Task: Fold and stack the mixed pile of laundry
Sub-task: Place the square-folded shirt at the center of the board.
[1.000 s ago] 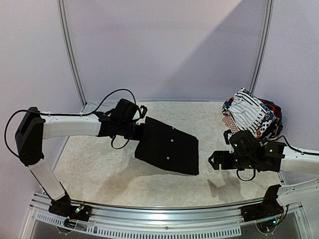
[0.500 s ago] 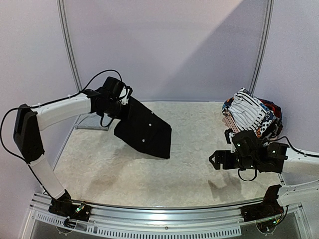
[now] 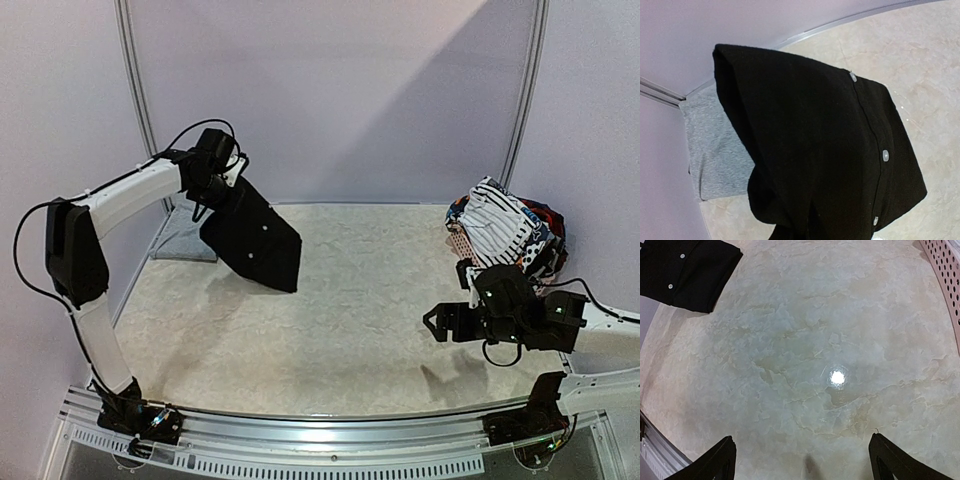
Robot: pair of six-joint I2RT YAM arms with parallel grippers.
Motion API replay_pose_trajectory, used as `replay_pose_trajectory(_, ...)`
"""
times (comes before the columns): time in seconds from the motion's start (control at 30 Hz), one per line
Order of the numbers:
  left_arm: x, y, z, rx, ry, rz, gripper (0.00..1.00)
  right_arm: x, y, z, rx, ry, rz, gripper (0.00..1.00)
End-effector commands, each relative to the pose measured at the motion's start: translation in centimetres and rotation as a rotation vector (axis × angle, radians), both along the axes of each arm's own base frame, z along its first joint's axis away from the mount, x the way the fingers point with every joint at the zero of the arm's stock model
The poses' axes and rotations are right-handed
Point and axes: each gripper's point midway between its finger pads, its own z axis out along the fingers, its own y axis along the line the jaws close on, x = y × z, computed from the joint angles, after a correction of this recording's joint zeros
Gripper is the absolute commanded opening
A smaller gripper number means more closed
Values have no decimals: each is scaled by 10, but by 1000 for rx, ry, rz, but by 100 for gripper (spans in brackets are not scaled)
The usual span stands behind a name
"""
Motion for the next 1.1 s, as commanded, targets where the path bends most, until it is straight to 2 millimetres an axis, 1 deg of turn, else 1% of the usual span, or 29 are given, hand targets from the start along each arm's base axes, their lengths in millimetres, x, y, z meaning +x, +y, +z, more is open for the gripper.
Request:
replay_pose_trajectory(0.0, 13, 25, 10, 74, 12, -31, 0, -5, -3, -5, -5, 7, 14, 93)
replay_pose_trajectory(0.23, 32, 58, 17, 69, -22, 14, 0, -7, -3, -6, -4, 12, 23, 93)
replay_pose_trajectory(0.3, 37, 67, 22, 75, -39, 31, 0, -7, -2, -7, -4, 15, 25, 93)
replay_pose_trajectory(0.4, 45, 82, 31, 128, -86, 63, 0, -7, -1, -8, -1, 19, 28, 93)
replay_pose_trajectory(0.53, 56, 92, 44, 156, -135, 65, 0, -8, 0, -10, -1, 29, 29, 93)
replay_pose_trajectory(0.77, 69, 101, 54, 154, -166, 84, 0, -7, 2, -14, -5, 38, 32, 93)
replay_pose_trajectory(1.07, 86, 112, 51, 230, -155, 91, 0, -7, 4, -18, -14, 47, 38, 93)
